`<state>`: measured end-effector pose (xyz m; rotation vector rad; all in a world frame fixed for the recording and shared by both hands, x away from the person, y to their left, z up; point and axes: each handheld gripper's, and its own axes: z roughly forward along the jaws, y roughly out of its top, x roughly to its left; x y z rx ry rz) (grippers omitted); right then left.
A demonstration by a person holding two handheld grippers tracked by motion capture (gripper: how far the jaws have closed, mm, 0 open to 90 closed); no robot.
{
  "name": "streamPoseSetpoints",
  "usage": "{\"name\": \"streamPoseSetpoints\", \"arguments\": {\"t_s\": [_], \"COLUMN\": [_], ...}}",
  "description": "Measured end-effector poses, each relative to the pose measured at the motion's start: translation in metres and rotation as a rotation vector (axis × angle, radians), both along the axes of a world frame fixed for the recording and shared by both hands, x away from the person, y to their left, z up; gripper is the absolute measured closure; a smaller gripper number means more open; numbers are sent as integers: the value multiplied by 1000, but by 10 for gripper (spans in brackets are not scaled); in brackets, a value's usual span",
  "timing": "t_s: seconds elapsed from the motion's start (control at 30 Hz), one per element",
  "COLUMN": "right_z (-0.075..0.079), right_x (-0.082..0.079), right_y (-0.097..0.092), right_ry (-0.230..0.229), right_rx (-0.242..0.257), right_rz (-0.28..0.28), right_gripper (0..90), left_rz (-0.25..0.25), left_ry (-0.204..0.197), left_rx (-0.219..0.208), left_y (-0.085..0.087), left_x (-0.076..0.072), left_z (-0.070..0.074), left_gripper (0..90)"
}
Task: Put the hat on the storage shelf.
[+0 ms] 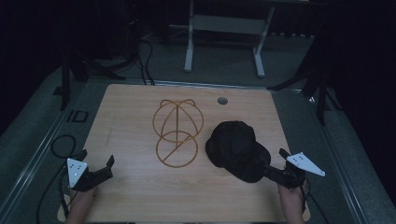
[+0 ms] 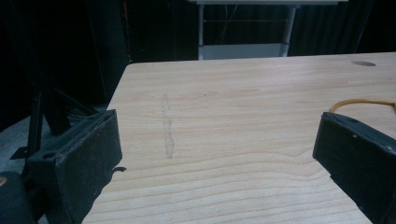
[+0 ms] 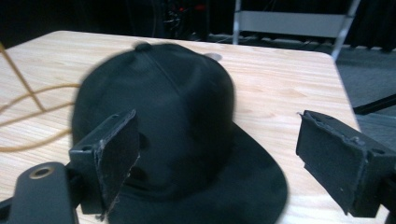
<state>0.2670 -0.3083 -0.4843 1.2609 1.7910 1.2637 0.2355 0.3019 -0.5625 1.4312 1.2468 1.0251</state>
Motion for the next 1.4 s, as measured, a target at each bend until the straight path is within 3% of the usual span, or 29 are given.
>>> {"name": "streamPoseSetpoints", "arguments": {"t_s": [0.1,0.27,0.57,0.6,0.7,0.8,0.9,0.97,1.0,1.1,1.3,1.4], "right_z": [9,25,22,20,18,10,6,1,-2,-5,-8,-8], "right_x": [3,11,32,37,39,46,48,51,53,52,53,53], "right_y": [9,41,80,88,90,99,100,102,102,106,112,114], "right_ry": [0,-8,0,-5,-8,-36,-23,7,35,31,26,30], "right_rx": [1,-30,-85,-115,-128,-221,-235,-247,-248,-267,-339,-346], "right_rz": [-6,108,115,106,103,19,1,-21,1,-40,-68,-77], "right_gripper": [128,114,116,116,115,110,101,100,90,90,132,142], "left_rz": [-1,-6,-12,-14,-15,-18,-21,-22,-22,-23,-26,-26], "left_ry": [1,1,2,2,2,1,2,3,3,3,6,6], "left_rx": [0,-2,-4,-4,-5,-6,-7,-8,-8,-9,-11,-10], "left_y": [0,0,1,1,1,0,1,1,1,1,1,1], "left_x": [0,0,0,0,0,0,0,0,0,0,0,0], "left_z": [0,0,0,0,0,0,0,0,0,0,0,0], "left_gripper": [17,17,17,17,17,17,17,17,17,17,17,17]}}
